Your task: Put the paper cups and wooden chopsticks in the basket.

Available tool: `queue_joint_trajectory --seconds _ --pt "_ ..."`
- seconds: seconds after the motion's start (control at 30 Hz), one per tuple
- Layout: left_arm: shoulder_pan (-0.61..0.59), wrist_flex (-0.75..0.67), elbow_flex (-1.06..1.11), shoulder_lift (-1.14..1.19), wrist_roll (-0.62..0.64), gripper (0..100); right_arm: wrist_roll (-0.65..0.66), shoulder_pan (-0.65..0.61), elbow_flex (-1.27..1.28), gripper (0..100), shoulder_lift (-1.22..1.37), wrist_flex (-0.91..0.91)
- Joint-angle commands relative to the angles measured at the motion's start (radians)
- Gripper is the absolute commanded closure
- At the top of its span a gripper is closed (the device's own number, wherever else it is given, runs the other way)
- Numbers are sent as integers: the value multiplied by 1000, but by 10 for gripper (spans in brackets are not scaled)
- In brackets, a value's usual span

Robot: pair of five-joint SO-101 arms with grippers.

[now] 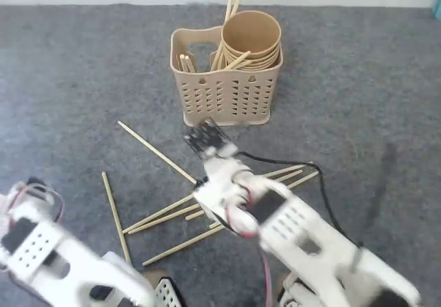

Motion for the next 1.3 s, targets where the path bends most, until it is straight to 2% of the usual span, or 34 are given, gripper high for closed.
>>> queue_joint_trajectory --seconds 0.0,0.07,0.33,0.43,0.57,0.7,0.77,0.87,0.93,1.07,1.27 --pt "-15 -75 30 -15 6 732 17 -10 -227 846 306 -45" --pt "-12 -75 30 -15 8 732 14 -10 -327 807 432 -47" --pt "17 -81 7 101 35 732 14 -18 -709 850 860 -44" --pt "17 -89 -58 226 35 732 14 -33 -802 850 955 -44" --pt "15 -166 -117 399 35 732 15 -51 -901 850 1049 -44" --pt "14 -167 -179 502 35 732 15 -48 -973 851 1116 -44" --pt "14 -169 -185 514 35 732 15 -51 -994 882 1136 -44" --pt "14 -169 -183 509 35 732 17 -53 -1025 998 1142 -44" --pt "14 -170 -179 503 35 732 15 -53 -1036 972 1130 -44" --pt "14 -170 -179 500 35 732 15 -53 -1037 989 1049 -27" --pt "14 -170 -177 500 35 732 20 -54 -1039 991 799 79"
